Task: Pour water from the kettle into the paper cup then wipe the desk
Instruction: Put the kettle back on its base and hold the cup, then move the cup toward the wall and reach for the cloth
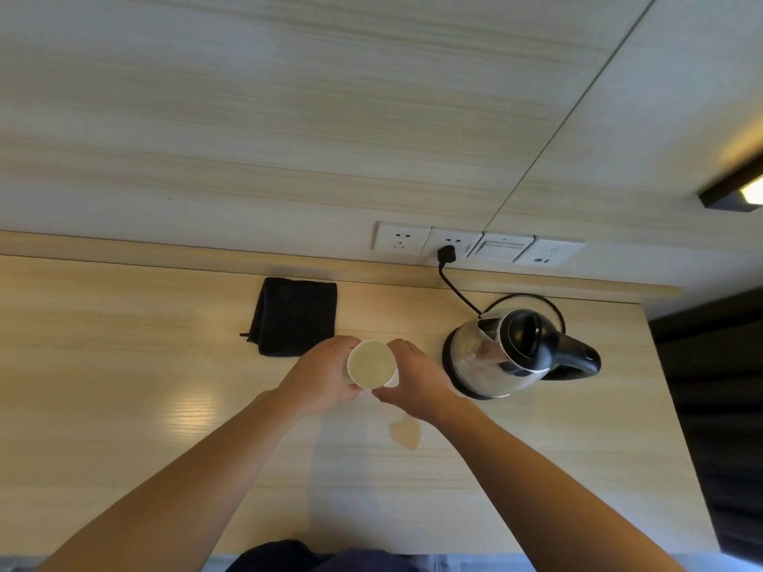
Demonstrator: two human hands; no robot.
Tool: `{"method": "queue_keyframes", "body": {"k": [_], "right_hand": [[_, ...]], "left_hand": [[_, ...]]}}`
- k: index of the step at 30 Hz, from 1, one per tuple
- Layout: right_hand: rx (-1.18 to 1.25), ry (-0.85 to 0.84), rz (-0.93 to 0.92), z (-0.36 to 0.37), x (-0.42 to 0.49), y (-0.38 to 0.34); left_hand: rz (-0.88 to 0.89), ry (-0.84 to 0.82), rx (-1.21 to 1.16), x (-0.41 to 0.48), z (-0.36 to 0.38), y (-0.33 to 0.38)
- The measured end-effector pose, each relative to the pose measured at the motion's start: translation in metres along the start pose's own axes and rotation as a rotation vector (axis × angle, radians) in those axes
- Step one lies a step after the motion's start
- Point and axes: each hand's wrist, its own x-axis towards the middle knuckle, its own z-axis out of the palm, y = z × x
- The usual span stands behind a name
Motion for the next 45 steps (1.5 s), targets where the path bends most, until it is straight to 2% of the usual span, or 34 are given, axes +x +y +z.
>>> {"method": "queue_keyframes", "body": {"k": [13,20,34,38,40,42,45], "right_hand": [[0.087,0.069,0.045,-0.051,0.056,-0.003],[0.148,0.045,0.05,-0.065,0.087,-0.005],[0.176,0.014,0.132,-0.067,0.094,-0.006],[0.084,-0.02,0.131,-0.068,0.084,-0.011],[-0.017,0.024,0.153,-0.068,0.07,-0.021],[-0.148,0.145,0.145,-0.062,0.051,-0.033],[-0.237,0.284,-0.013,-0.051,0.025,-0.058]], "left_hand": [[0.022,0.042,-0.029,0.071,-0.036,0.013],[0.015,0.062,-0.095,0.099,-0.041,0.008],[0.052,0.079,-0.084,0.105,-0.036,0.002],[0.022,0.115,-0.022,0.089,-0.038,-0.011],[-0.014,0.157,0.019,0.069,-0.04,-0.025],[-0.041,0.23,0.058,0.04,-0.04,-0.046],[-0.085,0.326,0.115,-0.011,-0.033,-0.087]]}}
